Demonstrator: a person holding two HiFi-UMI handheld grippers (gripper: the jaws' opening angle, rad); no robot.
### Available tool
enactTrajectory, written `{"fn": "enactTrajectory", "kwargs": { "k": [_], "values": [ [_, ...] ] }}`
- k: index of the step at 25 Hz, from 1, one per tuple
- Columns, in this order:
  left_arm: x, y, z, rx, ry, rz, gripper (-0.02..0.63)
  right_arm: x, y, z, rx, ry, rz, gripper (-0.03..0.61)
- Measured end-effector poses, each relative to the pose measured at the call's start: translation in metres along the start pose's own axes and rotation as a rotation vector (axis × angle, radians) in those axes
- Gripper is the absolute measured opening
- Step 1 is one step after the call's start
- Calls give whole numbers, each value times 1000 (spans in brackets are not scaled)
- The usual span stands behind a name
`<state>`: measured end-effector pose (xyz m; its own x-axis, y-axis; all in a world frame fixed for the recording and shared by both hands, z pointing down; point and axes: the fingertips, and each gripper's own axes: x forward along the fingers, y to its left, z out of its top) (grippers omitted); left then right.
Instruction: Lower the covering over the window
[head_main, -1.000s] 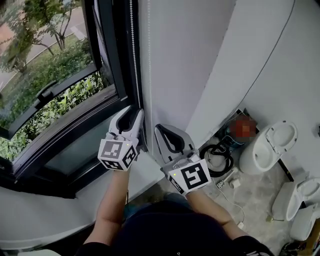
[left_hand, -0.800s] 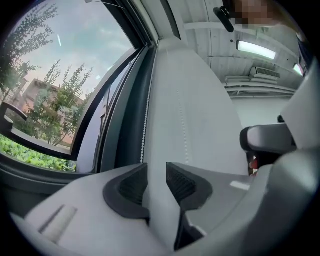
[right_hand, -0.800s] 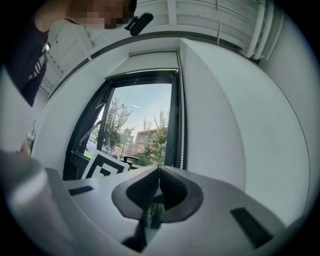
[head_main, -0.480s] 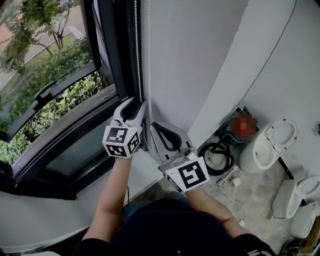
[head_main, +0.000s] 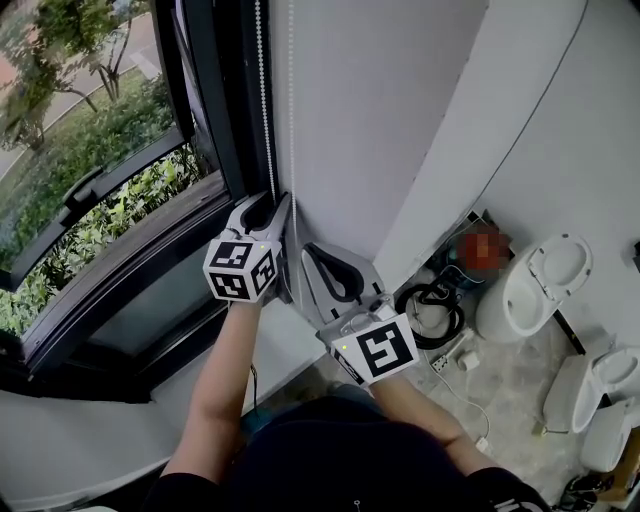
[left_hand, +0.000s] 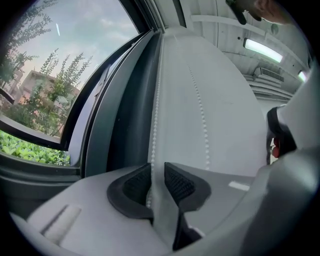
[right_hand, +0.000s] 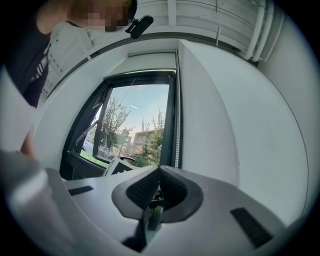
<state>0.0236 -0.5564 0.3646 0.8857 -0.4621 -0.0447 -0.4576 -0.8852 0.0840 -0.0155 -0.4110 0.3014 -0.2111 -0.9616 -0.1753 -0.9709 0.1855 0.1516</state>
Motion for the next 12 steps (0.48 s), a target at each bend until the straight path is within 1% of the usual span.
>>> {"fn": "enactTrajectory", "kwargs": {
  "k": [1,2,3,7,10,12],
  "values": [
    [0,1,-1,-2,7,5,75,0,0,0,1,0,0,12],
    [0,3,-2,-1,10,13,32,0,0,1,1,0,1,12],
    [-2,4,-2,2,9,21,14,0,0,1,1,0,2,12],
    [-16,-1,-1,28,7,11,12,-3,-2,-1,14,-2,-2,12],
    [-30,-15,-10,65,46,-20,12,-7,-4,-3,27,-9,-4,12],
    [-44,-27,-15,53,55,-45,12,-11,-4,-2,38,-21,2,12]
  ]
}}
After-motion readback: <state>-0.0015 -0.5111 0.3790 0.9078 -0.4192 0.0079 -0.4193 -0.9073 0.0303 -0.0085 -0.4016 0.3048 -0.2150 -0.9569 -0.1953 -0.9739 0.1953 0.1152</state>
